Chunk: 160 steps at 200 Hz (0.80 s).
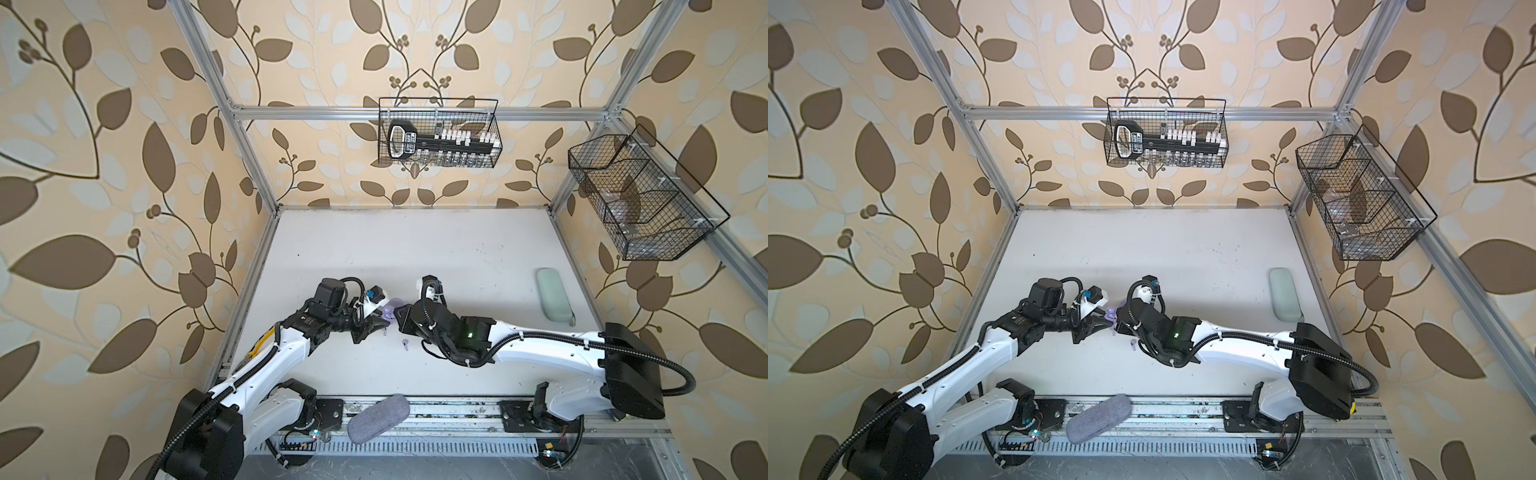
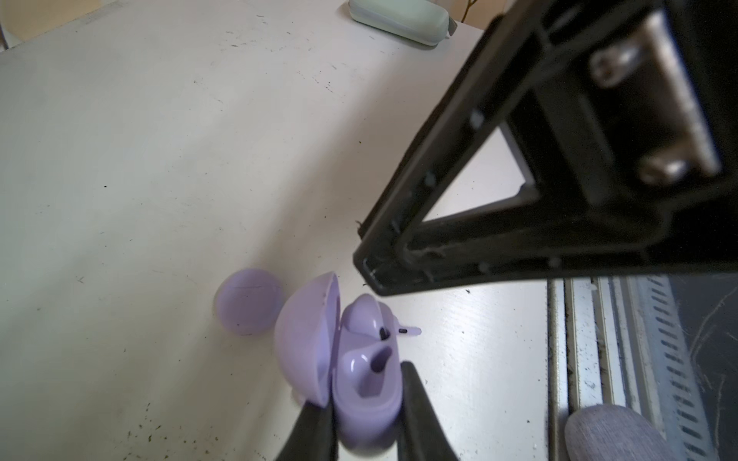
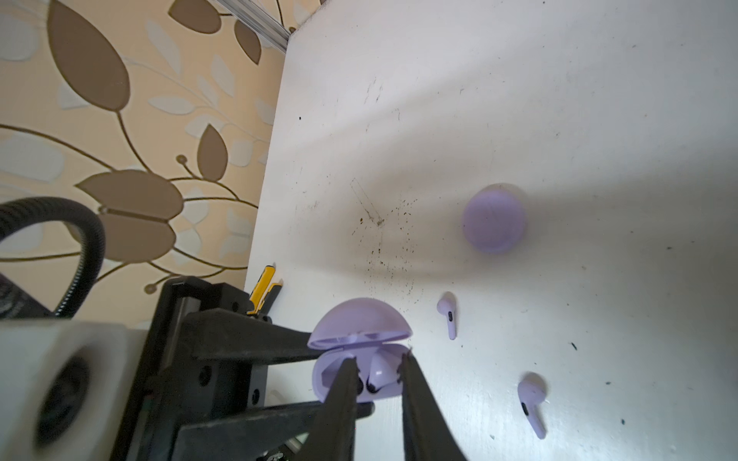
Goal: Insert the wireless bluetooth earbuds into the charging case
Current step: 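Open the right gripper to release the earbud in the case, then draw the right gripper back from the case toward the table earbuds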
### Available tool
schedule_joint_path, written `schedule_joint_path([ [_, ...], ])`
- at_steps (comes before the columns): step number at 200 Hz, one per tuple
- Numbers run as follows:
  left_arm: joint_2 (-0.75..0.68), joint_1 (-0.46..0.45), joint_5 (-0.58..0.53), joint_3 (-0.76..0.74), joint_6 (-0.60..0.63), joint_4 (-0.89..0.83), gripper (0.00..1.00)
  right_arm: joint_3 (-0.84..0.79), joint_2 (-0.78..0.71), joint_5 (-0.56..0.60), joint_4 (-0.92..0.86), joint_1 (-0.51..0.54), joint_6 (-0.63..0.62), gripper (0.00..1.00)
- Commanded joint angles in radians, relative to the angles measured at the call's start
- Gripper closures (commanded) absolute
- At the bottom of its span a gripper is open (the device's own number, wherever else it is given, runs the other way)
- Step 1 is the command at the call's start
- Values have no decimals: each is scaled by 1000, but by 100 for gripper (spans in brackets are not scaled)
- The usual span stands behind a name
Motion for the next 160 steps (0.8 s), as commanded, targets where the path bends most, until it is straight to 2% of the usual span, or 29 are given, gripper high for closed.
schedule_joint_path([
  [1, -9, -8, 24, 5, 4, 27, 99, 2, -17, 15, -28, -1, -1, 78],
  [50, -11, -8, 34, 5, 15, 19, 99, 0, -46, 32, -71, -4, -23, 78],
  [108, -18, -8, 42, 2, 25, 13, 99, -16, -128, 42, -202, -46, -86, 78],
  [160, -22, -8, 55, 2, 40, 2, 99, -6, -165, -48, -378, -150, -226, 76],
])
